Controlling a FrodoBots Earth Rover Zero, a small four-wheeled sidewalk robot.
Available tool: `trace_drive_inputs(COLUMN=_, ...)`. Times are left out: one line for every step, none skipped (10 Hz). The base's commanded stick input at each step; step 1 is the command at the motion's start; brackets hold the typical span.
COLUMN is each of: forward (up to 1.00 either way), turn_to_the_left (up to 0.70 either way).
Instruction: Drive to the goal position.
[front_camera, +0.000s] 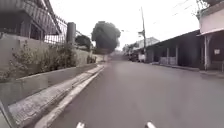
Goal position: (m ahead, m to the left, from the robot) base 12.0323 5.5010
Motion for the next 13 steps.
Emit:
trace_drive_inputs(forward=0.7, turn_to_the_left=-0.07)
trace_drive_inputs(forward=0.7, turn_to_the_left=0.0)
trace_drive_inputs(forward=0.7, turn_to_the_left=0.0)
trace_drive_inputs(forward=0.7, turn_to_the_left=0.0)
trace_drive_inputs(forward=0.7, turn_to_the_left=0.0)
trace_drive_inputs(forward=0.7, turn_to_the_left=0.0)
trace_drive_inputs(forward=0.7, turn_to_the_left=0.0)
trace_drive_inputs(forward=0.7, turn_to_the_left=0.0)
trace_drive_inputs(forward=0.7, turn_to_the_left=0.0)
trace_drive_inputs(forward=0.7, turn_to_the_left=0.0)
trace_drive_inputs(forward=0.7, turn_to_the_left=0.0)
trace_drive_inputs(forward=0.7, turn_to_the_left=0.0)
trace_drive_inputs(forward=0.7, turn_to_the_left=0.0)
